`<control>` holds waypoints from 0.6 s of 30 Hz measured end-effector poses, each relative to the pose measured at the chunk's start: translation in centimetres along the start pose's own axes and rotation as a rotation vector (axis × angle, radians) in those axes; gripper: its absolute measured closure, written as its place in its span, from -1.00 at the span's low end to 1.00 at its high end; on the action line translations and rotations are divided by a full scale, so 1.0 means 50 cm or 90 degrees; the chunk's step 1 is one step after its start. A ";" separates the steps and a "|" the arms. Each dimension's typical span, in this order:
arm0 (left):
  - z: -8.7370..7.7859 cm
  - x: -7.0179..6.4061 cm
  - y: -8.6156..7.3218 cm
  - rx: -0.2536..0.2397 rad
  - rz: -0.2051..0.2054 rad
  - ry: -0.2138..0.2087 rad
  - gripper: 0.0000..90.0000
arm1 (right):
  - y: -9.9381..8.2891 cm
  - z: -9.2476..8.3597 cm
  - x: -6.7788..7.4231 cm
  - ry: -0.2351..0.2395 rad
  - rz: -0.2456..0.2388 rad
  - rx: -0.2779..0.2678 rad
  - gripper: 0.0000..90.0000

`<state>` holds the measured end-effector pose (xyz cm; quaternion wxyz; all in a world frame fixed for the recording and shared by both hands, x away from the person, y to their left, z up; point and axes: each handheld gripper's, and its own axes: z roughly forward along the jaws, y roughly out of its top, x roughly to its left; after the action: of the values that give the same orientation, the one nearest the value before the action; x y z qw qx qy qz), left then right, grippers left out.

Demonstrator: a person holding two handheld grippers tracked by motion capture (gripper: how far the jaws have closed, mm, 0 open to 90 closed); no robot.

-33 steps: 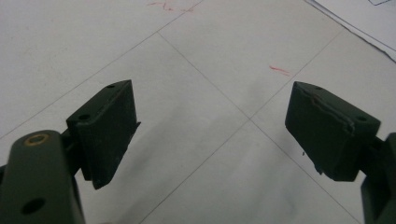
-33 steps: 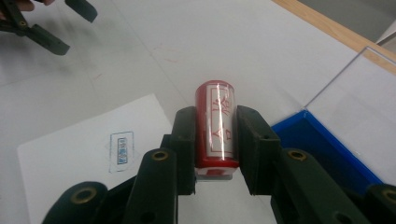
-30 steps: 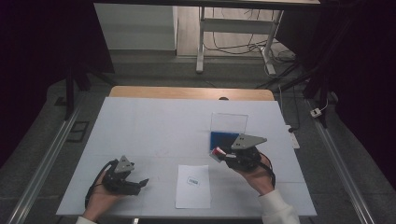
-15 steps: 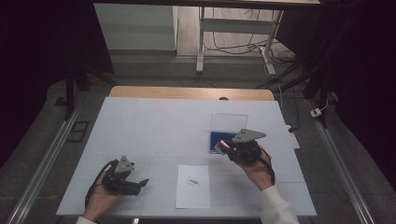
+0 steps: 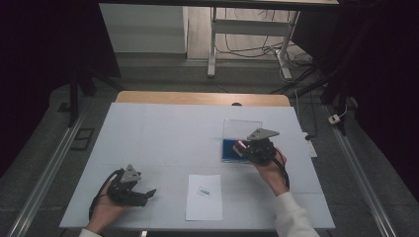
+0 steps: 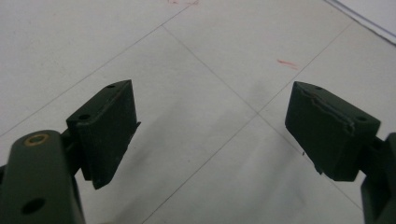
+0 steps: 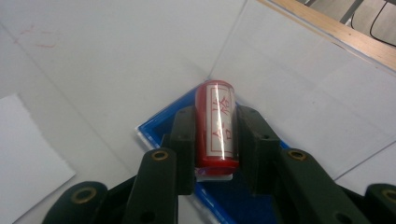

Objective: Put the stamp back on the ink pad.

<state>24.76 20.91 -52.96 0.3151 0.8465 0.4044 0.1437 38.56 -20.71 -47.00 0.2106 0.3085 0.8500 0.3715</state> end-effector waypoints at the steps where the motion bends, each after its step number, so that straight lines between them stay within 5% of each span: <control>1: 0.000 0.000 -0.001 0.000 -0.002 -0.001 -0.62 | 0.001 0.005 -0.005 -0.003 0.001 0.003 0.54; 7: -0.001 -0.003 -0.004 -0.003 0.002 -0.004 -0.62 | -0.004 0.038 -0.028 -0.037 0.017 0.041 0.54; 12: -0.005 -0.003 -0.007 -0.007 -0.004 -0.002 -0.62 | -0.006 0.048 -0.043 -0.027 0.044 0.049 0.54; 15: -0.006 -0.006 -0.007 -0.011 0.000 -0.002 -0.62 | -0.004 0.048 -0.042 -0.031 0.034 0.054 0.53; 18: -0.007 -0.007 -0.007 -0.014 0.002 0.000 -0.62 | -0.004 0.047 -0.039 -0.033 0.033 0.046 0.32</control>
<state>24.15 20.94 -52.90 0.3239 0.8436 0.4017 0.1486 41.28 -20.94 -48.40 0.2115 0.3476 0.8488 0.3376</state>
